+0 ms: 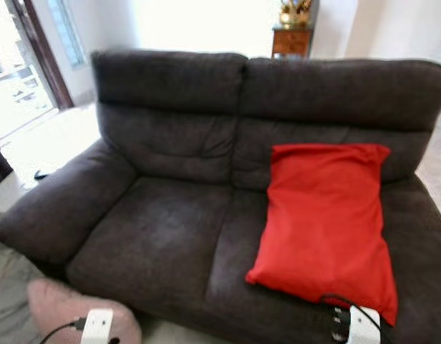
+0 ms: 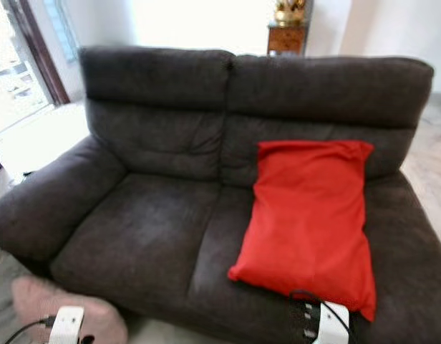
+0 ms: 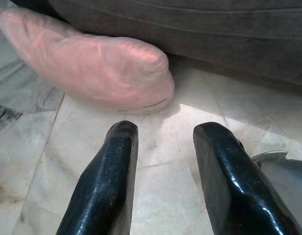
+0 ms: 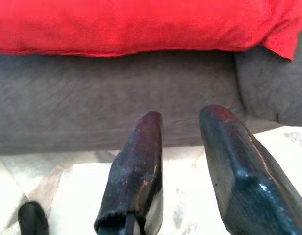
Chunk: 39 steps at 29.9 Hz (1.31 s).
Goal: Move the pillow to the sofa from floor
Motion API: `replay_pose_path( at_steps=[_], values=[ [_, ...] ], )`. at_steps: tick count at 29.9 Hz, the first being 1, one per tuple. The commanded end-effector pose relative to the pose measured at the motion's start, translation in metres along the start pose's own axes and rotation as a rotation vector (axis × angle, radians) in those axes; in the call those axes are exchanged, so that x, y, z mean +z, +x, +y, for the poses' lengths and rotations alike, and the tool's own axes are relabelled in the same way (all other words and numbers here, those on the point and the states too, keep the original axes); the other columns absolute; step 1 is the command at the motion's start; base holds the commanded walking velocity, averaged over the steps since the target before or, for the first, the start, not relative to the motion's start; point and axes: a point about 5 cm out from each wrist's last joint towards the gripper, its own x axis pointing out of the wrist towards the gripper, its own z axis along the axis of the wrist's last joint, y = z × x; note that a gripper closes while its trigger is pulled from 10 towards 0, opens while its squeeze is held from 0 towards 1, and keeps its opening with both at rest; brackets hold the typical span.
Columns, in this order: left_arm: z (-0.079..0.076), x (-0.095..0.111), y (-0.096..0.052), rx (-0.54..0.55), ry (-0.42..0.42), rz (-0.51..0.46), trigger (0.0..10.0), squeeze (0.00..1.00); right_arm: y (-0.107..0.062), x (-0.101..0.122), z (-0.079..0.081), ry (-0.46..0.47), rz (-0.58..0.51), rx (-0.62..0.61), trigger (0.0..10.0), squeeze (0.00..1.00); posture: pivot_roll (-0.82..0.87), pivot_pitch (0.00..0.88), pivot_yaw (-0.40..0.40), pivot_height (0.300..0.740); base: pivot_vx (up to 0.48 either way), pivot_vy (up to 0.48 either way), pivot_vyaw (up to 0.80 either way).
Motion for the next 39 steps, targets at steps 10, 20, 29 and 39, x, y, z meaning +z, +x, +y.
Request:
replay_pose_path(
  at_steps=[10, 20, 29, 39],
  values=[
    [0.003, 0.000, 0.000, 0.004, 0.006, -0.004, 10.0, 0.00, 0.002, 0.007, 0.005, 0.010, -0.016, 0.025, 10.0, 0.00, 0.08, 0.000, 0.015, 0.740, 0.000, 0.279, 0.37],
    [0.002, 0.004, 0.001, 0.014, -0.012, -0.015, 10.0, 0.00, 0.002, 0.008, 0.005, 0.019, -0.008, 0.023, 10.0, 0.00, 0.08, 0.000, 0.008, 0.740, 0.000, 0.288, 0.00],
    [0.002, 0.005, 0.001, 0.014, -0.016, -0.012, 10.0, 0.00, 0.000, -0.001, -0.003, 0.026, 0.016, 0.029, 10.0, 0.00, 0.08, 0.000, 0.011, 0.740, 0.000, 0.300, 0.00],
    [0.000, 0.004, 0.001, 0.019, -0.042, -0.004, 10.0, 0.00, -0.003, -0.009, -0.019, 0.019, 0.024, 0.035, 10.0, 0.00, 0.07, 0.000, 0.001, 0.740, 0.000, 0.302, 0.00]
  ],
)
